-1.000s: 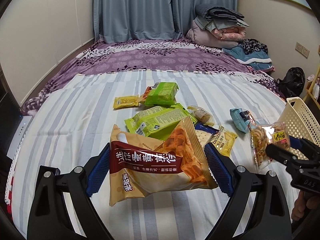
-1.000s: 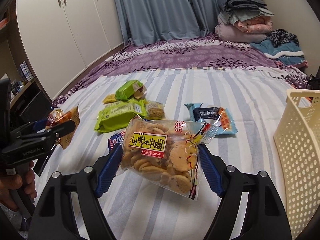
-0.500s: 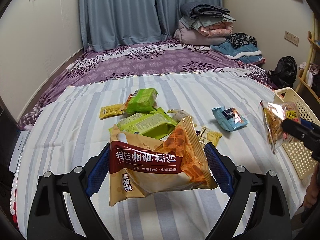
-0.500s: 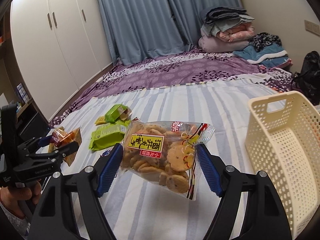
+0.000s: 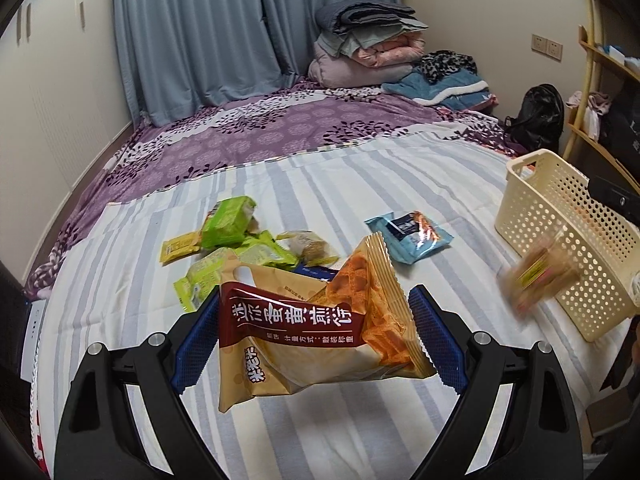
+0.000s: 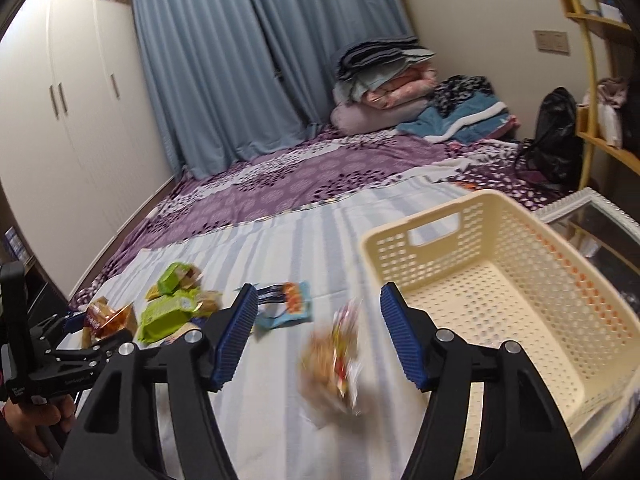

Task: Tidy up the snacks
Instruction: 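Carry the cookie bag to the cream basket and release it with the right tool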

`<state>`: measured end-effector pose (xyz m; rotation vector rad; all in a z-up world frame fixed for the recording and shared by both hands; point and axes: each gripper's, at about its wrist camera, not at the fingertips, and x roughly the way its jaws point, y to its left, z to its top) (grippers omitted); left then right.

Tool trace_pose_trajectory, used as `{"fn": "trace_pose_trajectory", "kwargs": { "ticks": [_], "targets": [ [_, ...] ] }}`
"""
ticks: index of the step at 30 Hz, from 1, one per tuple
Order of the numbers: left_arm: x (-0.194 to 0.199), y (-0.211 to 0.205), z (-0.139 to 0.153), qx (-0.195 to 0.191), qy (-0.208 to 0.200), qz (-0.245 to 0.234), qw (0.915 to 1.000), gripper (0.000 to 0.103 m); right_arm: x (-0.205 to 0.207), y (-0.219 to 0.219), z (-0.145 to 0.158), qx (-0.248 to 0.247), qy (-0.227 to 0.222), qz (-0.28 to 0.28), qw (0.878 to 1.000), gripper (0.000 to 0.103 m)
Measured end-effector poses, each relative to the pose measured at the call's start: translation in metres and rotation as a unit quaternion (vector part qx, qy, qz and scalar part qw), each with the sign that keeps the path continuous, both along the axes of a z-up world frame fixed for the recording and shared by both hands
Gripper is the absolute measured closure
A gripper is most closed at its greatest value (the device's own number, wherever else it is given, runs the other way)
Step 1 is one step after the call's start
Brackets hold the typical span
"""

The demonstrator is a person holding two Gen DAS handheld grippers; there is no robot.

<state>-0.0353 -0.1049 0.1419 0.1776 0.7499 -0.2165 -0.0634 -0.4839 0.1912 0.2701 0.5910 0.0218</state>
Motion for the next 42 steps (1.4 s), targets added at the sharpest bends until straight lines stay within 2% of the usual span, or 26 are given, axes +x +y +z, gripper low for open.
{"fn": "trace_pose_trajectory", "kwargs": {
  "ticks": [5, 7, 11, 14, 16, 19, 24, 27, 28, 35, 40, 41, 42],
  "targets": [
    [0.001, -0.016, 0.0, 0.001, 0.002, -0.019, 0.9998, 0.012, -0.018, -0.032, 0.001, 0.0, -0.003, -0.041, 0.999, 0.039],
    [0.002, -0.023, -0.001, 0.0, 0.004, -0.025, 0.9997, 0.012, -0.026, -0.029, 0.003, -0.008, -0.005, -0.034, 0.999, 0.039],
    [0.003, -0.03, -0.003, -0.007, 0.006, -0.039, 0.9992, 0.011, -0.043, -0.003, -0.002, -0.003, 0.003, 0.014, 1.0, 0.036],
    [0.002, -0.032, -0.003, -0.009, 0.006, -0.046, 0.9989, 0.011, -0.049, 0.022, -0.017, 0.013, 0.028, 0.052, 0.998, 0.03],
    [0.003, -0.031, -0.003, -0.011, 0.006, -0.044, 0.9989, 0.011, -0.049, 0.039, -0.032, 0.017, 0.056, 0.077, 0.995, 0.029],
    [0.004, -0.024, -0.004, -0.02, 0.006, -0.036, 0.9991, 0.011, -0.043, 0.053, -0.055, 0.025, 0.098, 0.084, 0.991, 0.029],
    [0.006, -0.006, -0.009, -0.032, 0.011, -0.02, 0.9992, 0.011, -0.028, 0.044, -0.086, 0.033, 0.144, 0.033, 0.988, 0.029],
    [0.009, 0.003, -0.012, -0.038, 0.015, -0.012, 0.9991, 0.012, -0.012, 0.045, -0.097, 0.005, 0.154, 0.009, 0.988, 0.027],
    [0.01, 0.008, -0.013, -0.04, 0.017, -0.01, 0.999, 0.012, -0.007, 0.047, -0.101, -0.004, 0.153, 0.0, 0.988, 0.02],
    [0.017, 0.021, -0.021, -0.046, 0.025, 0.004, 0.9986, 0.012, 0.032, 0.056, -0.116, -0.042, 0.158, -0.028, 0.986, 0.017],
    [0.024, 0.028, -0.028, -0.047, 0.034, 0.014, 0.9982, 0.012, 0.057, 0.058, -0.124, -0.051, 0.166, -0.038, 0.984, 0.02],
    [0.025, 0.029, -0.029, -0.048, 0.035, 0.016, 0.9981, 0.012, 0.06, 0.058, -0.124, -0.056, 0.166, -0.04, 0.984, 0.031],
    [0.027, 0.03, -0.031, -0.048, 0.037, 0.018, 0.998, 0.012, 0.063, 0.058, -0.124, -0.059, 0.168, -0.043, 0.983, 0.038]
  ]
}}
